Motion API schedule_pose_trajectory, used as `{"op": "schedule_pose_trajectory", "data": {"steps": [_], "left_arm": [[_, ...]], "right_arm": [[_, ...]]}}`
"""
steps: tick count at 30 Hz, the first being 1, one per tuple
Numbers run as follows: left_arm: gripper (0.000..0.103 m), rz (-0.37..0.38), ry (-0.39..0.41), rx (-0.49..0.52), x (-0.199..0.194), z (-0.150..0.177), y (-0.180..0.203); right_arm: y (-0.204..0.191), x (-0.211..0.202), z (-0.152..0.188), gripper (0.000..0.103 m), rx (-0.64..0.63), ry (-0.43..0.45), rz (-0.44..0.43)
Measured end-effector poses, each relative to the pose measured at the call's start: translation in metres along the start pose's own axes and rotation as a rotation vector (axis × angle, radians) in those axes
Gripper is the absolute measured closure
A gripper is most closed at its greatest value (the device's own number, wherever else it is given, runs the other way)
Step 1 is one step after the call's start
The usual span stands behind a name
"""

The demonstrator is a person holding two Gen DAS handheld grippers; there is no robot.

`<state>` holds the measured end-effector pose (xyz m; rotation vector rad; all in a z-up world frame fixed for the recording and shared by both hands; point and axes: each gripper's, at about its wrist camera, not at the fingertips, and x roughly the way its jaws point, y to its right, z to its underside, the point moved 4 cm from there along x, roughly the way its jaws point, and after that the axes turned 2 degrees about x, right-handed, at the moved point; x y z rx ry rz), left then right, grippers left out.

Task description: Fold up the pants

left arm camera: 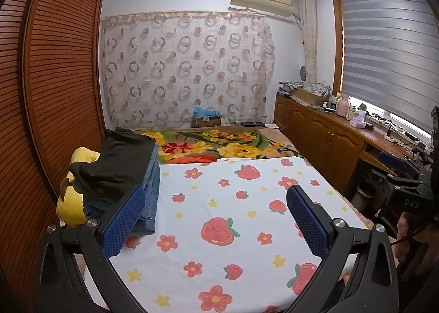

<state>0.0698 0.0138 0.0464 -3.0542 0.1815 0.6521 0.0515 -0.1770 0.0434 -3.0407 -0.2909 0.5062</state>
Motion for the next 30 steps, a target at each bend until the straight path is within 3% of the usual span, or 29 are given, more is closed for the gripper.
{"op": "schedule_pose_trajectory", "data": {"steps": [30], "left_arm": [[0.0,-0.003,-0.002,-0.007,0.0005,0.0043,-0.0102]], "right_arm": [[-0.0032,-0.0009,-0.0002,0.006,-0.002,0.001,-0.006]]}}
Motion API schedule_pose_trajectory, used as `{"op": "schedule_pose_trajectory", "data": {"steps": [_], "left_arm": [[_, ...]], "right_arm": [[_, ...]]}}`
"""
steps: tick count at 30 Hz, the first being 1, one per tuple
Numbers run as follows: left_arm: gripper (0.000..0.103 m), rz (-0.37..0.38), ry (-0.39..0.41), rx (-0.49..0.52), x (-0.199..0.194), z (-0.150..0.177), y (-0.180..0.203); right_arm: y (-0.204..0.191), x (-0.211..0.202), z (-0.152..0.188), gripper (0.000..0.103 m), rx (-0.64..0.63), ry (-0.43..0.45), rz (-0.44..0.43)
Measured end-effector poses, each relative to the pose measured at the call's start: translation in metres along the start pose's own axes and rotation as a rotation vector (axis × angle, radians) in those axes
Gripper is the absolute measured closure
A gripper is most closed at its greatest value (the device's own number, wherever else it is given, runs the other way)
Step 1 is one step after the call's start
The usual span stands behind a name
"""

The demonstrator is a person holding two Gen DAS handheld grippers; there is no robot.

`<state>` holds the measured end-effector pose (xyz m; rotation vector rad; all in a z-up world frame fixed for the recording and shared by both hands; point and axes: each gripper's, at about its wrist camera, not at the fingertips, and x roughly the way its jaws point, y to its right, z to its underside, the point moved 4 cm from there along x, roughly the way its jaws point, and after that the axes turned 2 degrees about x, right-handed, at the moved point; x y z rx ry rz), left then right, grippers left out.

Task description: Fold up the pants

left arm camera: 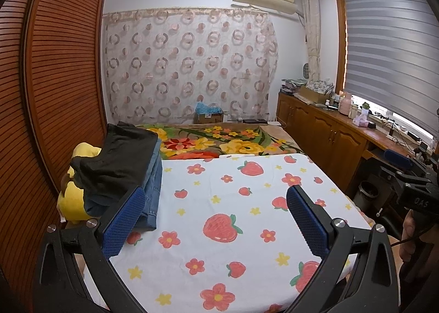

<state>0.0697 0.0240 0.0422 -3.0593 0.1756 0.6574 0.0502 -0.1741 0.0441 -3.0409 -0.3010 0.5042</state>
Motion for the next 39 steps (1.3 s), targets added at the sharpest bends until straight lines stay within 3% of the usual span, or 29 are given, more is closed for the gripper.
{"op": "schedule_pose_trajectory", "data": {"steps": [39], "left_arm": [[0.0,-0.001,0.002,0.001,0.0033,0.0066,-0.0038]], "right_arm": [[0.0018,-0.0016,0.0026,0.006,0.001,0.006,-0.003]]}}
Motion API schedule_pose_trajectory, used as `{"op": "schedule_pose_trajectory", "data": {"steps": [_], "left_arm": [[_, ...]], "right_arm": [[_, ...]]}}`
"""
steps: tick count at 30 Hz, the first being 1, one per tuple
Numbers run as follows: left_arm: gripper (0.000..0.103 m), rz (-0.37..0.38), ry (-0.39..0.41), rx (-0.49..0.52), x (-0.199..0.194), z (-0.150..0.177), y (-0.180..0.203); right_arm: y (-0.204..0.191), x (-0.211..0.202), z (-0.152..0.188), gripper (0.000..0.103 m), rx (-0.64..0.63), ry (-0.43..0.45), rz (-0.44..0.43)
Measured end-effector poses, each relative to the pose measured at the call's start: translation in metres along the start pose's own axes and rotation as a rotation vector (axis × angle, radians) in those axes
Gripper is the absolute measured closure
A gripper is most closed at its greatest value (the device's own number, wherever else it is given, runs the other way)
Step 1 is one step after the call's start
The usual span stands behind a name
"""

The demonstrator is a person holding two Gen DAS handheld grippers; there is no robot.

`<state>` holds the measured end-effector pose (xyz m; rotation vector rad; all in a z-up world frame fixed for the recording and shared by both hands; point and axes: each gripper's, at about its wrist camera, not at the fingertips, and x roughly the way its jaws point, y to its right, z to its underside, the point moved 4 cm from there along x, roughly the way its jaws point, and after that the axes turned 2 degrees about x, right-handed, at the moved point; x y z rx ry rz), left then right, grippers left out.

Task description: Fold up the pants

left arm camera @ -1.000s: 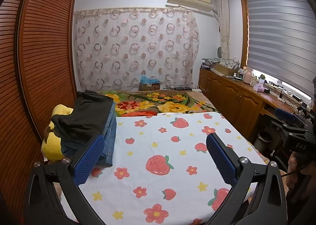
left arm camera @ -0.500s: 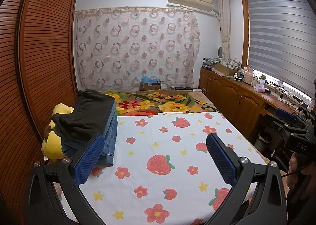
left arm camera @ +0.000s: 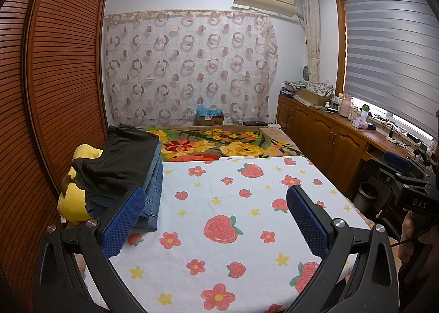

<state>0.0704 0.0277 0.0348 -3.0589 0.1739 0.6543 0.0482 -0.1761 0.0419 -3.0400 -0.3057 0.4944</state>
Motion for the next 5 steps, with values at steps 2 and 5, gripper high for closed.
{"op": "schedule_pose_trajectory", "data": {"steps": [2,5], "left_arm": [[0.0,0.001,0.0,-0.001,0.0,-0.0011,0.0009],[0.0,0.001,0.0,-0.001,-0.0001,-0.0004,0.0]], "right_arm": [[0.0,0.0001,0.0001,0.006,0.0,0.0,0.0],[0.0002,0.0003,0.0,0.006,0.0,-0.001,-0.001]]}}
